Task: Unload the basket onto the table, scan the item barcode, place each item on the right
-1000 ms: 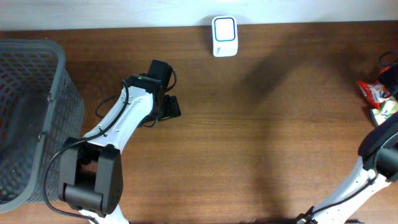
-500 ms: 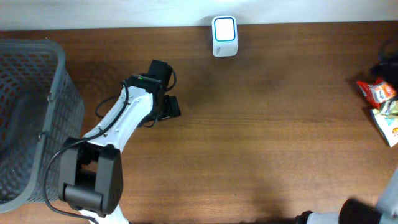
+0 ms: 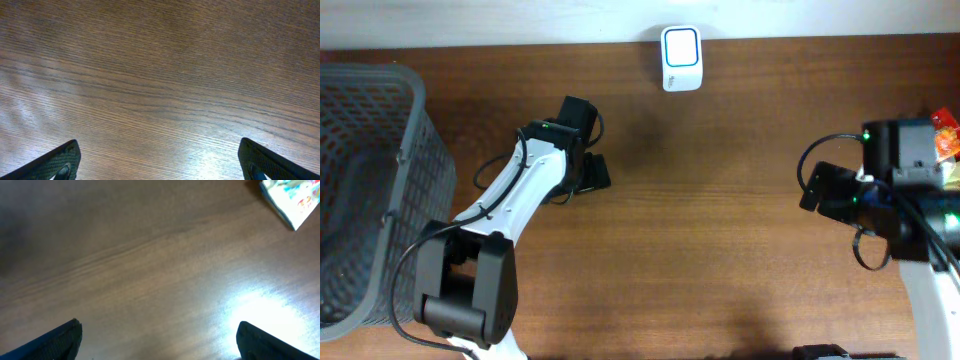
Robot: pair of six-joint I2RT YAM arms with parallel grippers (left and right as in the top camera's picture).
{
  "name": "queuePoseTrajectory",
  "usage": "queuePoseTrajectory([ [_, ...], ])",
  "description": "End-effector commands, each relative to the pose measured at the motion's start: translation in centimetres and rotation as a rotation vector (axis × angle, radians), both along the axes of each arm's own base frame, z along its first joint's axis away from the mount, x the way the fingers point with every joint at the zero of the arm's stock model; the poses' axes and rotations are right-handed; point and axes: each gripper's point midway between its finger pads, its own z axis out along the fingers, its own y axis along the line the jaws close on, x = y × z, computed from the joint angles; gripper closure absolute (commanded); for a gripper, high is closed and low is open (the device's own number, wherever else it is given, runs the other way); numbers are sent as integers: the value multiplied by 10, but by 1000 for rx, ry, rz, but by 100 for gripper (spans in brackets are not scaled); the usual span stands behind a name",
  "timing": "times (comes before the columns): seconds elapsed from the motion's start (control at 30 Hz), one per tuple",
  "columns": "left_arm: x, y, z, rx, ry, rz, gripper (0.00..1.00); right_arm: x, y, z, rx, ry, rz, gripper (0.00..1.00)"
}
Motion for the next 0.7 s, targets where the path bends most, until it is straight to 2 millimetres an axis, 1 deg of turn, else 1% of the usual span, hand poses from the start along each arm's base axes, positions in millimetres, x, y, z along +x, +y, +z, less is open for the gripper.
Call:
queuePoseTrajectory([
  [0.0, 0, 1, 7, -2, -18, 7, 1, -5, 2, -18, -12, 114, 31, 1],
  [0.07, 0, 1, 7, -2, -18, 7, 1, -5, 2, -23, -15, 147, 39, 1],
  [0.27, 0, 1, 7, -2, -18, 7, 1, -9, 3, -17, -17, 122, 56, 1],
  [0.43, 0, 1, 7, -2, -18, 7, 1, -7, 4, -17, -15, 105, 68, 1],
  [0.53, 0, 1, 7, -2, -18, 7, 1, -6, 9, -9, 11, -92, 80, 1],
  [0.6, 0, 1, 7, -2, -18, 7, 1, -10, 13, -15, 32, -210, 93, 1],
  [0.67, 0, 1, 7, -2, -18, 7, 1, -20, 17, -23, 48, -442, 118, 1],
])
